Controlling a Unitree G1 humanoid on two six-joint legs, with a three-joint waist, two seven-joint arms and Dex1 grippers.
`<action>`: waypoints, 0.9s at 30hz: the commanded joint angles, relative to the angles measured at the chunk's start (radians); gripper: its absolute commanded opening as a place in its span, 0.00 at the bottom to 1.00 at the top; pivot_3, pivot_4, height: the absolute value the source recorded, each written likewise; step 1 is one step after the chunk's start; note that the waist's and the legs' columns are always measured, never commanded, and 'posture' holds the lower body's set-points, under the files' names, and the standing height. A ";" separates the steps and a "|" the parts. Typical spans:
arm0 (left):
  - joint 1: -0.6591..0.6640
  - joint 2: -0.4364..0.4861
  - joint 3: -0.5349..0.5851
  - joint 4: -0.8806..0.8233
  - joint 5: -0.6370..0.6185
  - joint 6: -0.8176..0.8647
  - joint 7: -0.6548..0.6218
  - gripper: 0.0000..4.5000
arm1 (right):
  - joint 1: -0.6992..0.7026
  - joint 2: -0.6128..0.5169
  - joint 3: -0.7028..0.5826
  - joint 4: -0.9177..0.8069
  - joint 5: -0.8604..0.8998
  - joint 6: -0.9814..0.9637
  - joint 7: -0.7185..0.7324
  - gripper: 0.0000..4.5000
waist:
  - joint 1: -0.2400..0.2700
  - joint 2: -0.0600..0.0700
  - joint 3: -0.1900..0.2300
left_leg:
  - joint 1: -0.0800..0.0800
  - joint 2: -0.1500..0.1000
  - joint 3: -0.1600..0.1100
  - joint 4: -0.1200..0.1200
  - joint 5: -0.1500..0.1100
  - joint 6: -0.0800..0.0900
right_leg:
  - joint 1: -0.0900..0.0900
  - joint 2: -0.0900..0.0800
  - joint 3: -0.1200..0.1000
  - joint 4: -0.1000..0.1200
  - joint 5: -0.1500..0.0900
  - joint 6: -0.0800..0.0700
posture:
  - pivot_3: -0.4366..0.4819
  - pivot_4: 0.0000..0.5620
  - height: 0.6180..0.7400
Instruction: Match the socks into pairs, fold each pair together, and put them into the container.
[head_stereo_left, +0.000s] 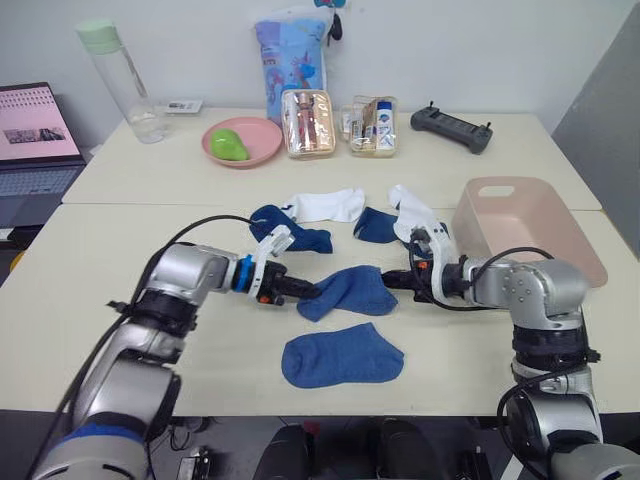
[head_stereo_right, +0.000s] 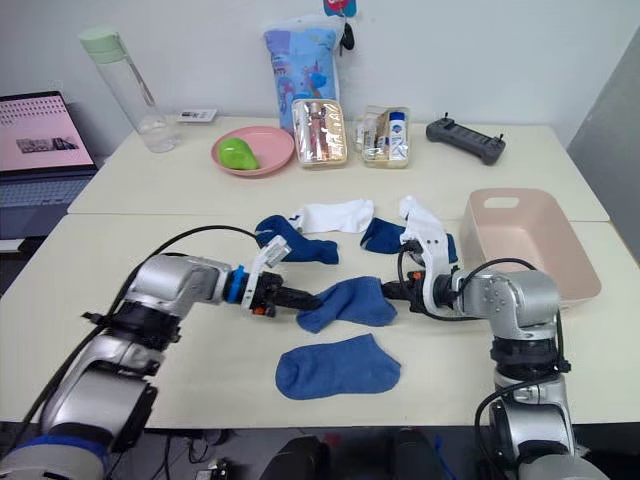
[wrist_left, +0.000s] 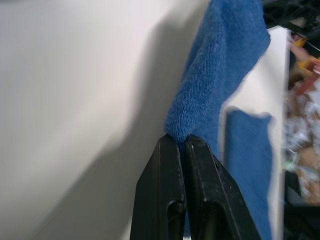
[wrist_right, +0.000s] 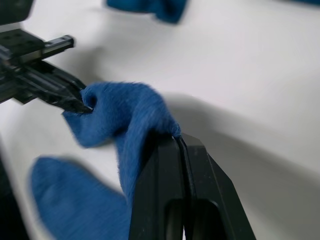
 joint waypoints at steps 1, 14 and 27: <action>-0.061 -0.002 0.024 0.080 0.044 -0.084 0.005 0.00 | -0.033 -0.014 0.022 0.025 -0.015 -0.079 -0.015 0.00 | -0.002 0.000 0.000 | -0.002 0.000 0.001 0.000 0.000 0.000 | -0.004 0.000 0.001 0.002 0.000 0.000 | 0.48 0.27 0.94; -0.068 0.105 0.182 0.038 0.018 -0.126 -0.011 0.75 | 0.034 -0.199 0.037 -0.119 0.005 -0.288 0.076 0.78 | -0.004 0.000 0.000 | -0.014 0.001 0.003 0.007 0.000 0.000 | -0.017 0.000 0.002 0.011 0.000 0.000 | 0.48 0.27 0.94; 0.181 0.001 0.172 -0.258 0.093 -0.268 0.206 0.99 | 0.210 -0.134 0.169 -0.203 -0.070 -0.417 -0.022 1.00 | 0.000 0.000 0.000 | -0.013 0.000 0.002 0.008 0.000 0.000 | -0.015 -0.002 0.002 0.011 0.001 0.000 | 0.48 0.27 0.94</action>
